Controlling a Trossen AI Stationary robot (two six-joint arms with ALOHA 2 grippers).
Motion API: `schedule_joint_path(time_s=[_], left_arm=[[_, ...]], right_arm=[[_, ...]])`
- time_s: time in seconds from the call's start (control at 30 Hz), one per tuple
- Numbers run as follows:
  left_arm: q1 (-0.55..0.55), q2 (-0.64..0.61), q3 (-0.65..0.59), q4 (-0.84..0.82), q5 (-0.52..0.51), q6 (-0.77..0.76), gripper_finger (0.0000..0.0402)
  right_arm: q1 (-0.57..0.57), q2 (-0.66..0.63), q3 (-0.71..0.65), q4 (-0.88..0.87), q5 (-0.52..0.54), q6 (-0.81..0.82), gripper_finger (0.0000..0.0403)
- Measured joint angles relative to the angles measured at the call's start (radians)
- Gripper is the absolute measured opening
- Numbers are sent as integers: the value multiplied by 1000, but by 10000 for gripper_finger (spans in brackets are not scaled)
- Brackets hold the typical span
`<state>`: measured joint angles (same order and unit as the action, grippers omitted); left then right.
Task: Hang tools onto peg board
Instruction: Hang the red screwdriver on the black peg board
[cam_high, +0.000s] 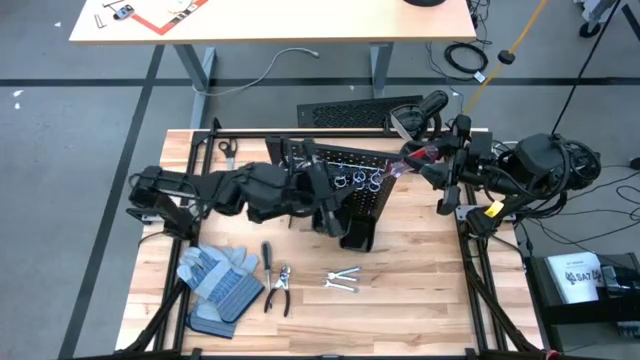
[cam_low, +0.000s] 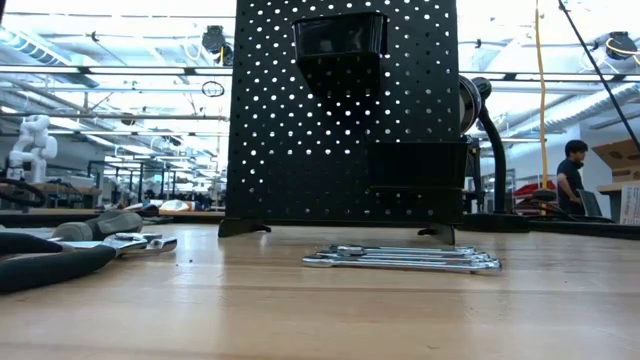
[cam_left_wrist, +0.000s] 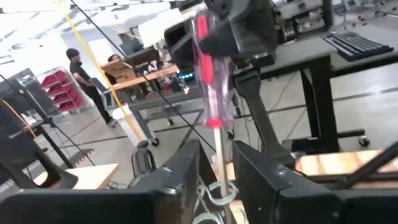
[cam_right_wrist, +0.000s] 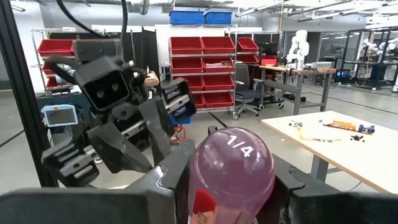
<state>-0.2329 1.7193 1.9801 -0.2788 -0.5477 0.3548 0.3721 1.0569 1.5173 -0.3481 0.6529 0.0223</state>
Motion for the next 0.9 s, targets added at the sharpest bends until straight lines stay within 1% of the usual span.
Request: schedule_joint_path(time_s=[0.13,0.3,0.4,0.53,0.7,0.83,0.9], left_arm=[[22,52,55,-1,1,25,146],[43,93,81,36,69,26,174],[52,112,85,84,79,28,176],[74,127,85,121,125,28,176],[97,125,85,135,157,25,176],[97,125,85,140,224,25,176],[95,125,85,138,232,26,176]], right_arm=[[0,0,0,-1,0,0,114],[0,1,0,-3,-4,8,114],[0,5,0,-3,-4,8,114],[0,12,0,-3,-4,8,114],[0,21,0,-3,-4,10,114],[0,24,0,0,-4,11,114],[0,25,0,2,-4,11,114]])
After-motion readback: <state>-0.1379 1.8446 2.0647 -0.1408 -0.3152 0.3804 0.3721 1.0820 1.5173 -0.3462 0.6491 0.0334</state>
